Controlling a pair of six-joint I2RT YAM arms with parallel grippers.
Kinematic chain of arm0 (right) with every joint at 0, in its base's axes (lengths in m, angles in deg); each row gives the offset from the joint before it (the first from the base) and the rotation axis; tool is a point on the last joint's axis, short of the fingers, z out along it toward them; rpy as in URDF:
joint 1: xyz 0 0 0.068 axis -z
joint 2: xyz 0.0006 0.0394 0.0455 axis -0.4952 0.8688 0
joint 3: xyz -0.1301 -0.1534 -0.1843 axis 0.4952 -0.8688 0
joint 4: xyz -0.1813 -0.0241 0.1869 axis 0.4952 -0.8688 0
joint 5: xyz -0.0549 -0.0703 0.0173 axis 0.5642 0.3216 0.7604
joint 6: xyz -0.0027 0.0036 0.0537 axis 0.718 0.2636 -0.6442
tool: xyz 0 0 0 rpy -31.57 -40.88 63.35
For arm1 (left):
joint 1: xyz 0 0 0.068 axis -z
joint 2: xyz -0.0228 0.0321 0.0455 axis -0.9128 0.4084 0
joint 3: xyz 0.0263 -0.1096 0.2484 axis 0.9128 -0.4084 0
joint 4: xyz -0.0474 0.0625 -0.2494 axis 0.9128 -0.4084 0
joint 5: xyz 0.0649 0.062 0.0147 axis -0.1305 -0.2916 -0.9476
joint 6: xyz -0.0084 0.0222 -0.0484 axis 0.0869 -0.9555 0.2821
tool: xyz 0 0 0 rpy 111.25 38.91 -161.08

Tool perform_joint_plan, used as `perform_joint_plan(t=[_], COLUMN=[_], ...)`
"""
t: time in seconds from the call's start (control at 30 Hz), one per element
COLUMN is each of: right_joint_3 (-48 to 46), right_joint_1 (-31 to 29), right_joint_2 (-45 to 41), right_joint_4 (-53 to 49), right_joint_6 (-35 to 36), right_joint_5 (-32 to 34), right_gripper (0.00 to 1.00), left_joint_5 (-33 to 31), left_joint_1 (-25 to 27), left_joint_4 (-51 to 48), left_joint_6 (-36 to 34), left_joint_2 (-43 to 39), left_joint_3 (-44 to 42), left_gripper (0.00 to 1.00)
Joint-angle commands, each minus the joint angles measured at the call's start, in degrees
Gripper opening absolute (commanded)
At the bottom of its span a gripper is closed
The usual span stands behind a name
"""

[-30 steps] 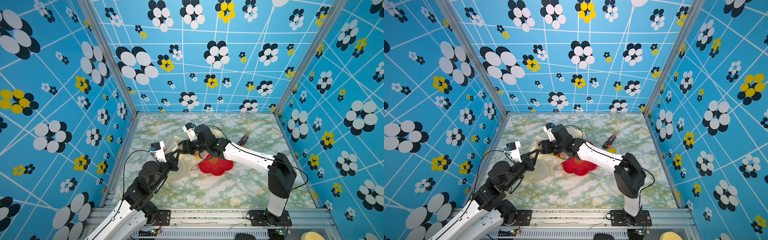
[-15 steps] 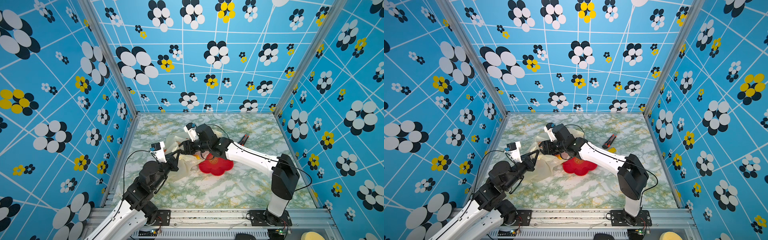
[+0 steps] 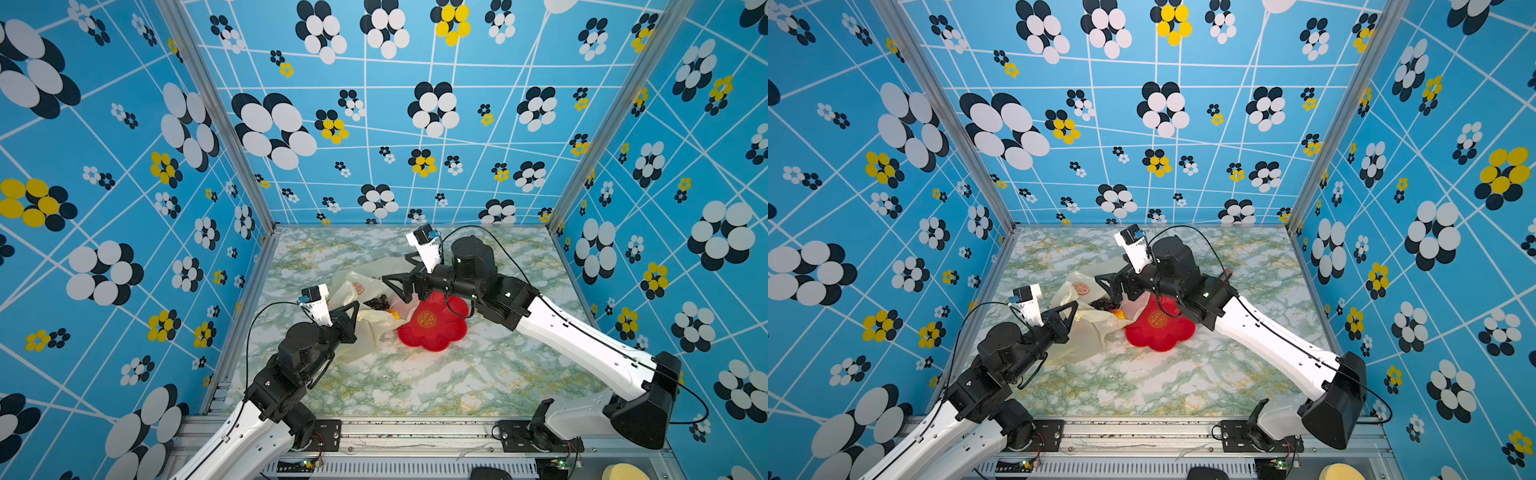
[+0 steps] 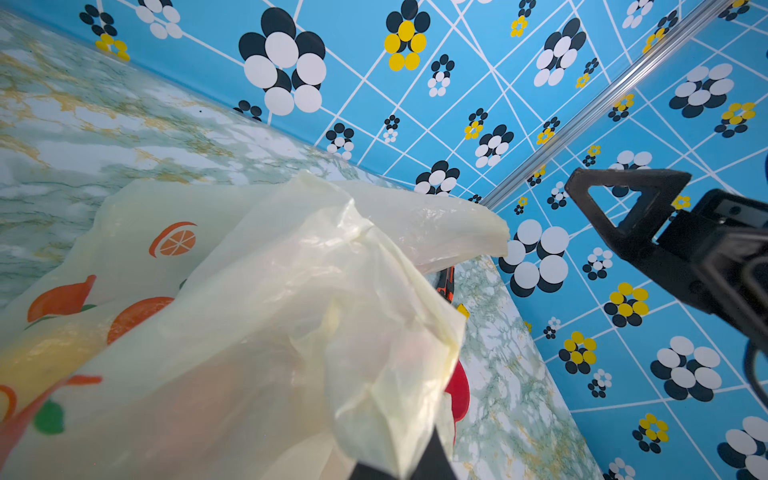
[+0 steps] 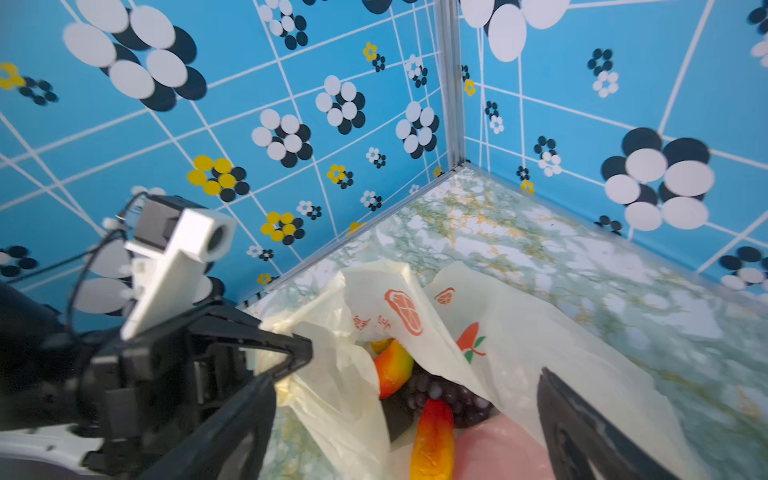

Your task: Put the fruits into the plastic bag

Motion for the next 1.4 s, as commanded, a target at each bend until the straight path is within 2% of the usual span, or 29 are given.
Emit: perform_joint_plan(t=[0.0, 0.13, 0.4, 0.53, 0.73, 0.83, 1.13, 1.23, 1.37], right_joint_3=[-5.1, -3.3, -0.7, 1.7, 3.6, 5.3, 2.6, 1.4, 3.7], right_joint_1=[2.2, 6.0, 7.2, 7.5, 7.9, 7.9, 7.9, 8.0, 8.4], right_joint_2=[-2.4, -1.6, 2.8, 5.9, 9.3, 10.6, 7.7, 7.9, 11.0], right_joint_4=[2.3, -4.3, -12.3, -15.4, -16.3, -18.1, -19.7, -19.6, -21.1], right_joint_6=[10.2, 12.0, 17.0, 17.4, 16.1, 16.8, 28.2, 32.7, 33.7], right_joint_5=[4.7, 3.4, 2.6, 5.6, 10.5, 10.9, 3.4, 5.6, 11.4], right_gripper=[0.99, 0.99, 0.99, 0.99, 0.9, 0.88, 0.99, 0.99, 0.98], left_joint_5=[-1.1, -0.7, 0.4, 0.7, 0.2, 0.0, 1.2, 1.5, 2.8], left_joint_1=[-0.4, -0.4, -0.7, -0.7, -0.9, -1.1, -2.4, -2.7, -3.4], left_joint_4=[-2.0, -3.0, -4.1, -4.9, -5.6, -6.2, -6.0, -4.9, -4.2], left_joint_6=[1.5, 2.0, 1.4, 1.3, 1.3, 1.0, 0.9, 0.9, 1.0], left_joint_2=[-0.5, 0.1, 2.3, 2.5, 1.4, 1.0, 1.6, 2.3, 4.0], left_joint_3=[-0.3, 0.1, 2.1, 2.3, 1.9, 1.9, 2.1, 1.7, 2.1], left_gripper=[0.0, 0.0, 0.0, 0.0, 0.0, 0.0, 0.0, 0.0, 0.0])
